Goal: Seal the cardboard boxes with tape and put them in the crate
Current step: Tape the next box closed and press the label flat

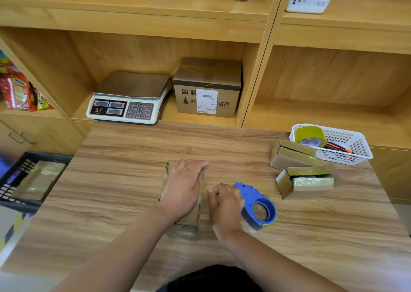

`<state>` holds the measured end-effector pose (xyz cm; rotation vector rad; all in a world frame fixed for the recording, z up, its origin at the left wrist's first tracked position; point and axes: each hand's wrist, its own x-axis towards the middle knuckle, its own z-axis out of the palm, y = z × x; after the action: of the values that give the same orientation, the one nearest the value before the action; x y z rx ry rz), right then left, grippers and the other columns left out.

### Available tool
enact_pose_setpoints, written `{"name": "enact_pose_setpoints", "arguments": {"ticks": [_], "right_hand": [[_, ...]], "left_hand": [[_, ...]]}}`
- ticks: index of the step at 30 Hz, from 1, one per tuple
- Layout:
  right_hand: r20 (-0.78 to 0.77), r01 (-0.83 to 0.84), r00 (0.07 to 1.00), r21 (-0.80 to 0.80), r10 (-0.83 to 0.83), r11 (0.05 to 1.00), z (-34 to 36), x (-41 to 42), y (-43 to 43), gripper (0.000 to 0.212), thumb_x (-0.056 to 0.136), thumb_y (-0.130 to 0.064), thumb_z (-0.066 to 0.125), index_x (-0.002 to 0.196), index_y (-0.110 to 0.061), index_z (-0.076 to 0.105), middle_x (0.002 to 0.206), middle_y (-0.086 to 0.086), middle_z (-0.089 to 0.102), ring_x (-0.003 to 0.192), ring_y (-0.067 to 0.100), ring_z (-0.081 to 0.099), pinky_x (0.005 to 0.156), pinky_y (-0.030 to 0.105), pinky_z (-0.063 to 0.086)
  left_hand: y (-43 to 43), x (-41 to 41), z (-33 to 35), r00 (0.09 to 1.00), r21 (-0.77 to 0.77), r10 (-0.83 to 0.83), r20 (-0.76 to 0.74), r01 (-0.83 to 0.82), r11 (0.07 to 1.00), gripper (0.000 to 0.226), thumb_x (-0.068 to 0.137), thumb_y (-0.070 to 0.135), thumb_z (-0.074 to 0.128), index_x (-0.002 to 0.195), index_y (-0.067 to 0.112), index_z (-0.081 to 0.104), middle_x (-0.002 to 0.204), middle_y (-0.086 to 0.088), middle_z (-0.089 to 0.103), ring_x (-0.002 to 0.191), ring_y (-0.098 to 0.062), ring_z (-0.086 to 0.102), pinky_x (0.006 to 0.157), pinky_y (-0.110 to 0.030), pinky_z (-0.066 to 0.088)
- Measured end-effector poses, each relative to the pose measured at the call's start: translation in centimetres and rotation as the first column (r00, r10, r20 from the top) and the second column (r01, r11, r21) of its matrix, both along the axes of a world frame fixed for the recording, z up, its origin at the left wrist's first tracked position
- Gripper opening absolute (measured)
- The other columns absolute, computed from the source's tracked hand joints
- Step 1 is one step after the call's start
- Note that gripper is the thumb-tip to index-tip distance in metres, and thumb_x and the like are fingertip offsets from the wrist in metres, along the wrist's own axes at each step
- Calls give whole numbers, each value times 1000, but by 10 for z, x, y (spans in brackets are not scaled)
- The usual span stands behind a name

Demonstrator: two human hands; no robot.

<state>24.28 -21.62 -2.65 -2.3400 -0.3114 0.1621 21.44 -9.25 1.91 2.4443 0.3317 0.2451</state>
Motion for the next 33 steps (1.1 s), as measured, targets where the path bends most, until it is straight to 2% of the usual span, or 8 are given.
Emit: {"name": "enact_pose_setpoints", "arguments": {"ticks": [10, 14, 17, 21, 23, 27, 30, 33], "right_hand": [[-35, -49, 998, -213, 43, 976, 4, -14, 17, 26, 101, -28, 26, 98, -18, 49, 105, -2, 50, 105, 20, 38, 90, 34, 28], [-75, -96, 994, -292, 77, 952, 1, -13, 13, 20, 98, -22, 31, 114, -19, 42, 118, -2, 47, 113, 19, 35, 95, 32, 30], [-90, -163, 986, -341, 141, 926, -5, -8, 9, 38, 95, -19, 37, 133, -16, 33, 130, 1, 41, 121, 21, 32, 101, 31, 28], [-21, -104, 994, -64, 103, 992, -2, 7, -2, 40, 94, -10, 44, 133, -7, 42, 130, 5, 48, 121, 23, 38, 101, 29, 29], [30, -114, 993, 104, 111, 988, 4, 15, -6, 34, 95, -14, 49, 128, -6, 48, 125, 4, 51, 118, 24, 41, 102, 34, 33], [26, -364, 931, 119, 364, 924, 14, 28, -6, 64, 90, -39, 58, 142, -13, 34, 139, 0, 37, 129, 17, 32, 111, 35, 27], [-89, -506, 858, 27, 506, 862, 16, 37, 0, 97, 80, -54, 64, 152, -23, 8, 157, -7, 11, 142, 12, 6, 118, 37, 11], [-160, -516, 840, 65, 519, 854, 19, 42, 6, 101, 77, -50, 70, 152, -29, 5, 156, -11, 13, 138, 5, 6, 117, 35, 11]], "left_hand": [[3, 1, -7, 999, -19, 8, -33, -8, 1000, 55, 90, 0, 36, 136, 30, 45, 127, 22, 53, 135, -15, 25, 118, -30, 14], [3, 1, -8, 1000, -27, 8, -9, -8, 1000, 56, 90, -2, 36, 135, 30, 45, 127, 21, 54, 135, -15, 26, 117, -26, 12], [3, 0, -8, 1000, -50, 20, 23, -19, 999, 58, 88, -6, 37, 134, 28, 48, 126, 18, 56, 135, -15, 29, 116, -25, 17], [7, -5, 1, 989, -260, 108, 99, -79, 962, 59, 82, -14, 36, 119, 26, 59, 117, 8, 55, 116, -1, 44, 95, 3, 23], [17, -6, 6, 989, -290, 124, 83, -95, 952, 55, 82, -14, 39, 115, 25, 61, 115, 8, 54, 117, -7, 46, 94, 0, 24], [48, -10, 13, 1000, -137, 6, -4, -6, 990, 47, 81, 8, 67, 126, 20, 56, 133, 4, 47, 137, -13, 29, 103, -10, 13], [67, -16, 8, 971, -20, -169, -172, 168, 986, 87, 74, 43, 76, 146, 21, 32, 152, 10, 22, 144, -7, 4, 110, -17, 1], [70, -18, -4, 936, -15, -235, -263, 240, 971, 115, 65, 62, 73, 152, 23, 8, 154, 16, 1, 142, -2, -3, 114, -22, 3]]}}
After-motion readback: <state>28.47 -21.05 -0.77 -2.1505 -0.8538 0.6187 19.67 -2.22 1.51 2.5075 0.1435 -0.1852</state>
